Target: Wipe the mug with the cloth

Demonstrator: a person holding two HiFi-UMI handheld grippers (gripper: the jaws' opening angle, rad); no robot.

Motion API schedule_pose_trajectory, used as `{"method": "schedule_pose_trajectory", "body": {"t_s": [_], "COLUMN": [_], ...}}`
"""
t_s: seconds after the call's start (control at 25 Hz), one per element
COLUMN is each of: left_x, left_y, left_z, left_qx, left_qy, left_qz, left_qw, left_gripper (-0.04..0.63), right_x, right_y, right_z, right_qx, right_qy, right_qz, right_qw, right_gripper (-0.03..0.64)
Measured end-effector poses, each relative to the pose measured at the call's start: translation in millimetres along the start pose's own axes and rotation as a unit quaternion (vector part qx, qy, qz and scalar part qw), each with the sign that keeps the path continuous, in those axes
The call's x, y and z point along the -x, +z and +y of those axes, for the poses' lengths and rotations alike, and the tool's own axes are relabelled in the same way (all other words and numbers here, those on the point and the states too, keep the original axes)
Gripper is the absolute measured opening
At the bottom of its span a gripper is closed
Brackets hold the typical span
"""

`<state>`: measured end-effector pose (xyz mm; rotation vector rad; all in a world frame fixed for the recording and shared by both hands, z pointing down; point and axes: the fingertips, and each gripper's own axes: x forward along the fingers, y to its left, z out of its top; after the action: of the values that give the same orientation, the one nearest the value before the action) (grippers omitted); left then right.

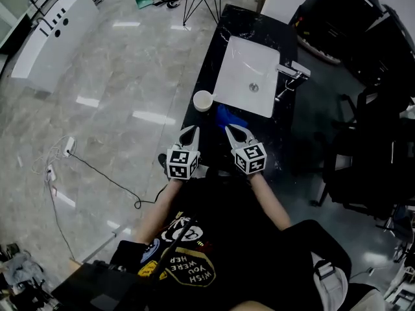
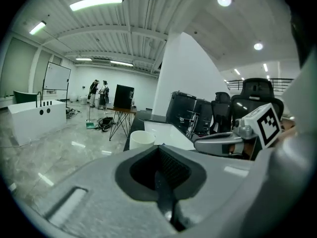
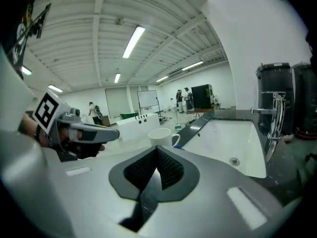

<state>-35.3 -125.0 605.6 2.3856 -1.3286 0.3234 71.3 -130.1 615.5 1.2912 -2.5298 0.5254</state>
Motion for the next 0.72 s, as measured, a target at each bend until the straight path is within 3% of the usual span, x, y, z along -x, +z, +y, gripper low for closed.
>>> {"method": "schedule_pose_trajectory", "body": {"t_s": [0.2,0.72], "left_x": [7,17], "left_y": [4,-4], "left_z": [-1,-11], "left_qx": [0.003,0.013], "left_qy": [0.006,0.016], "left_qz": [-0.012,-0.009], "left_qw": [0.9999,0.9997], "left_gripper": [0.002,0.002], "right_x": [4,14], "right_y": [1,3], "right_z": [2,6], "right_qx": [0.026,0.017], "right_qy": [-0.015,0.007], "right_qz": [0.002,-0.007], "right_qw": [1.0,1.0], "right_gripper": [0.002,0.002]}}
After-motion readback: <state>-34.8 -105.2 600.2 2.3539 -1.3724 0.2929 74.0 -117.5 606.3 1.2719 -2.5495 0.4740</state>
